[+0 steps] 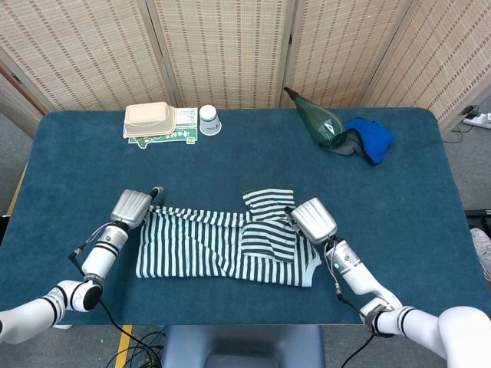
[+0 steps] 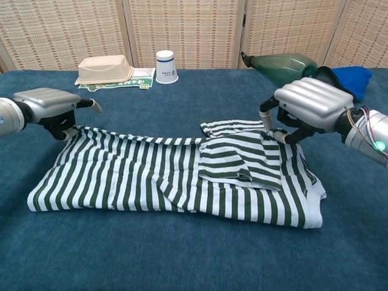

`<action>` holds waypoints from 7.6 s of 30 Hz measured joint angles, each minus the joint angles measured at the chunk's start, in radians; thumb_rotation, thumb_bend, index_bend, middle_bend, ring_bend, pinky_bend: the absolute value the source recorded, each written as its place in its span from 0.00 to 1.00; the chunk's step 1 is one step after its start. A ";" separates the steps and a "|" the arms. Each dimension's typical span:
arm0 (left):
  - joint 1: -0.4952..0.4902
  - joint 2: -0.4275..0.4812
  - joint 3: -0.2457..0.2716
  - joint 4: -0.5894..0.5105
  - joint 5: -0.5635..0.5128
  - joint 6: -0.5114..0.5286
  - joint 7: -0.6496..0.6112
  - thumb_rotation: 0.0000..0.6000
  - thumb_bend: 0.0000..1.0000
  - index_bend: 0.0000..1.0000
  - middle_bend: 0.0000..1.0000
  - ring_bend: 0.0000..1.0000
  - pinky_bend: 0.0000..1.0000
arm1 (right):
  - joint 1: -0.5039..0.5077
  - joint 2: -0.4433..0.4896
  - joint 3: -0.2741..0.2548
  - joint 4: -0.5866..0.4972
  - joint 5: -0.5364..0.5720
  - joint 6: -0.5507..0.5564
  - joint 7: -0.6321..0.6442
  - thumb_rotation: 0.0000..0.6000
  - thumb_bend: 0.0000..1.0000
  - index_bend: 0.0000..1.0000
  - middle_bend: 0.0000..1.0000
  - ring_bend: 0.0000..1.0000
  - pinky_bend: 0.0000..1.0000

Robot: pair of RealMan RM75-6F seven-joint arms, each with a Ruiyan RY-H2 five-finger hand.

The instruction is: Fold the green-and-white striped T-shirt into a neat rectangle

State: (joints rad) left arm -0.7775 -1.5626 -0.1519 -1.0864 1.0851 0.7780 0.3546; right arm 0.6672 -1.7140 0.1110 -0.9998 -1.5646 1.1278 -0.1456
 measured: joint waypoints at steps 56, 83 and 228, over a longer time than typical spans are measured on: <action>0.146 0.190 0.024 -0.314 0.026 0.238 -0.012 1.00 0.32 0.00 0.88 0.81 0.96 | -0.058 0.177 -0.122 -0.313 -0.028 -0.054 -0.022 1.00 0.19 0.45 0.91 0.99 1.00; 0.167 0.189 0.023 -0.289 0.043 0.234 -0.060 1.00 0.32 0.00 0.88 0.81 0.96 | -0.044 0.118 -0.081 -0.247 -0.008 -0.055 -0.026 1.00 0.43 0.55 0.93 0.99 1.00; 0.361 0.266 0.079 -0.359 0.155 0.295 -0.195 1.00 0.32 0.00 0.87 0.81 0.96 | 0.299 -0.103 0.059 0.148 0.570 -0.382 -0.369 1.00 0.55 0.70 0.96 1.00 1.00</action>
State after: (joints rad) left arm -0.4169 -1.2964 -0.0724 -1.4458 1.2397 1.0734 0.1594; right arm 0.9666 -1.8173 0.1700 -0.8515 -0.9946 0.7454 -0.5148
